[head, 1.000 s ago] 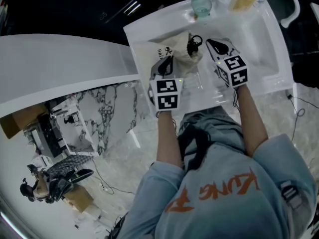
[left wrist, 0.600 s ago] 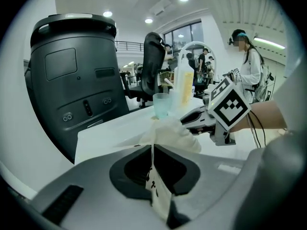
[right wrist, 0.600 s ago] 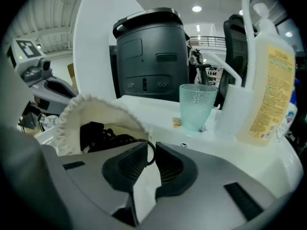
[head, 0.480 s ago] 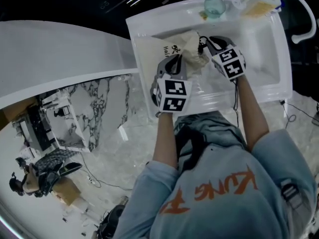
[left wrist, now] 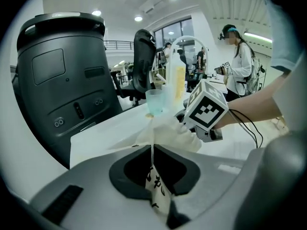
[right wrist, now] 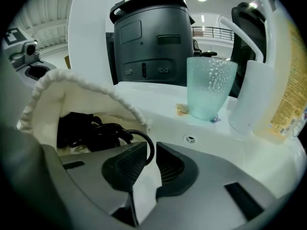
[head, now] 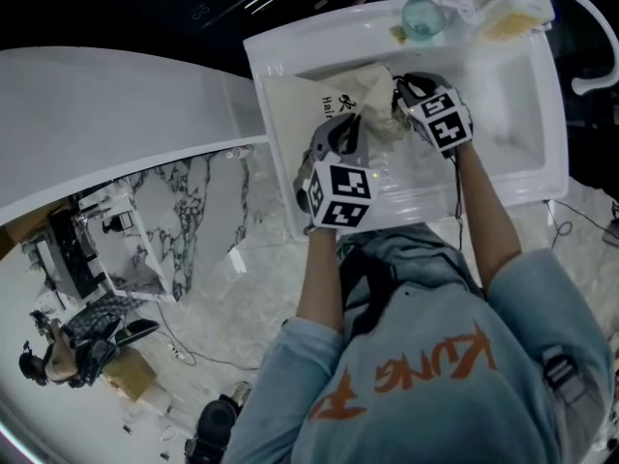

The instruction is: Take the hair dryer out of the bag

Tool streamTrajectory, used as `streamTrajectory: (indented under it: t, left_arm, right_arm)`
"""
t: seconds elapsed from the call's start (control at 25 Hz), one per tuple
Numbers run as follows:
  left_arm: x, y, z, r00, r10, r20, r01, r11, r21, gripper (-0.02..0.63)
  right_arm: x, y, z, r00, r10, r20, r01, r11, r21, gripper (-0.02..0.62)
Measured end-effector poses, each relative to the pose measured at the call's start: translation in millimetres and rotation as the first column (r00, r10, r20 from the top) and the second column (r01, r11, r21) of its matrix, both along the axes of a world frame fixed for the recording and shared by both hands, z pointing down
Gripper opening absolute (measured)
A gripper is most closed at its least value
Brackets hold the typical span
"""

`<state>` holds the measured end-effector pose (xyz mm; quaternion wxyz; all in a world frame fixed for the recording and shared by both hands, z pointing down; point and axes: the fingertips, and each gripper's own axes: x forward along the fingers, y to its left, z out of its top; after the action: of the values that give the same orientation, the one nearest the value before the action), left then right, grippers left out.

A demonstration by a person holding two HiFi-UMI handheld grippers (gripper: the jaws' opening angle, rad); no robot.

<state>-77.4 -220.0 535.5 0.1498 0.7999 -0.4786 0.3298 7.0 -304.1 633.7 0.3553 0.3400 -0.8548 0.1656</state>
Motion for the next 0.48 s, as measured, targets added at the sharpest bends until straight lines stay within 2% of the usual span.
streamTrajectory:
  t: [0.48]
  left_arm:
    - [-2,5,-1,0.999,0.024,-0.032,-0.024,1.0,0.006,0.014]
  right_arm:
    - [-15,-15,6,0.999,-0.03,-0.035,0.03,0.999,0.01,0.04]
